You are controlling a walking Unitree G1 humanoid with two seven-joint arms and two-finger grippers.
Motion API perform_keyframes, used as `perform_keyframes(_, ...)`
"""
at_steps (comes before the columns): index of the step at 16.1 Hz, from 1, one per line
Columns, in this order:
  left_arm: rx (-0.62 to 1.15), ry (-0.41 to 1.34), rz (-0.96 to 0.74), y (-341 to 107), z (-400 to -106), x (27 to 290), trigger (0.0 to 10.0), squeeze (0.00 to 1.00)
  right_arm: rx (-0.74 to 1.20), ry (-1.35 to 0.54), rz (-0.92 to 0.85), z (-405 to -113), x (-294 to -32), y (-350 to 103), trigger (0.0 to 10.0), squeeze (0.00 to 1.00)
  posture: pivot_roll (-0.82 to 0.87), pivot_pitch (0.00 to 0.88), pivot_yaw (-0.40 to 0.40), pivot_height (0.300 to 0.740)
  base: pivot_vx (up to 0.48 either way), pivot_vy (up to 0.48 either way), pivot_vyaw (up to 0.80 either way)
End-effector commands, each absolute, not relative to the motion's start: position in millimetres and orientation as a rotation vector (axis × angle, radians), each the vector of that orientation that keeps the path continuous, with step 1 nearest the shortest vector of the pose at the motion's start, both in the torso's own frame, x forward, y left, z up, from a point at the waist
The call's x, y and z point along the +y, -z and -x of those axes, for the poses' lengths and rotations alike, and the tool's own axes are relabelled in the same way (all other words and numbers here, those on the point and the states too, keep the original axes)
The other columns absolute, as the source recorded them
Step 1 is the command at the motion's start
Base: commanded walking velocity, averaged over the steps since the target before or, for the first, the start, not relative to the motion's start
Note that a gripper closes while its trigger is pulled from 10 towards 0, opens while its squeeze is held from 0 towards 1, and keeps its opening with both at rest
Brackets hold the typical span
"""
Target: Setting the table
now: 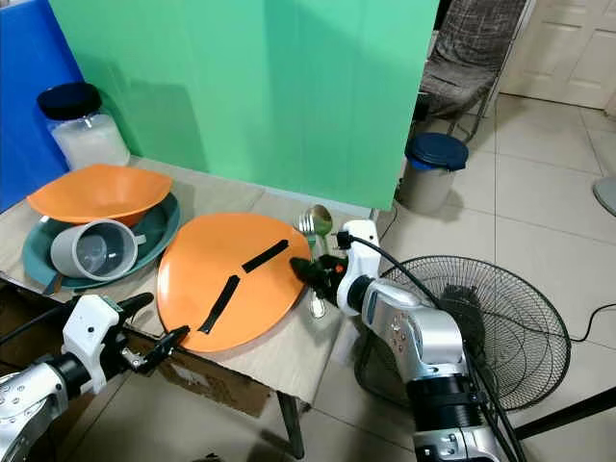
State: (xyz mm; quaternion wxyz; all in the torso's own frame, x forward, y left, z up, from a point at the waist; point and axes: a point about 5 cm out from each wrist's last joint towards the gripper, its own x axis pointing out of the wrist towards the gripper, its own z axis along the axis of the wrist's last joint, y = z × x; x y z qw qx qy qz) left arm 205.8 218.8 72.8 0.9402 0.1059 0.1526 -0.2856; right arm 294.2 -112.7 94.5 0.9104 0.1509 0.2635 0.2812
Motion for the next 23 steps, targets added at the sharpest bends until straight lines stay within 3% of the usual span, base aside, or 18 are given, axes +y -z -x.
perform_keyframes(1,0.402,0.607,-0.221,-58,-198,220,10.0,0.0,0.555,-0.595,-0.352,-293,-111,-95,10.0,0.0,0.17,0.0,0.036,0.74,0.0,0.0,0.0)
perform_keyframes(5,0.399,0.618,-0.22,-58,-198,219,10.0,0.0,0.541,-0.699,-0.466,-288,-99,-106,10.0,0.0,0.17,0.0,0.038,0.74,0.0,0.0,0.0)
perform_keyframes(6,0.397,0.62,-0.219,-58,-199,218,10.0,0.0,0.553,-0.723,-0.472,-286,-96,-106,5.0,0.0,0.17,0.0,0.039,0.74,0.0,0.0,0.0)
perform_keyframes(7,0.396,0.621,-0.219,-58,-199,218,10.0,0.0,0.561,-0.731,-0.473,-285,-95,-106,5.0,0.0,0.17,0.0,0.039,0.74,0.0,0.0,0.0)
perform_keyframes(8,0.394,0.622,-0.218,-58,-200,218,10.0,0.0,0.589,-0.736,-0.479,-283,-92,-103,1.8,0.0,0.17,0.0,0.039,0.74,0.0,0.0,0.0)
perform_keyframes(9,0.392,0.623,-0.218,-58,-200,217,10.0,0.0,0.619,-0.735,-0.48,-281,-90,-98,0.0,0.0,0.17,0.0,0.039,0.74,0.0,0.0,0.0)
perform_keyframes(23,0.305,0.602,-0.263,-70,-215,218,10.0,0.0,0.642,-0.707,-0.708,-278,-78,-95,0.0,0.0,0.16,0.0,0.039,0.74,0.0,0.0,0.0)
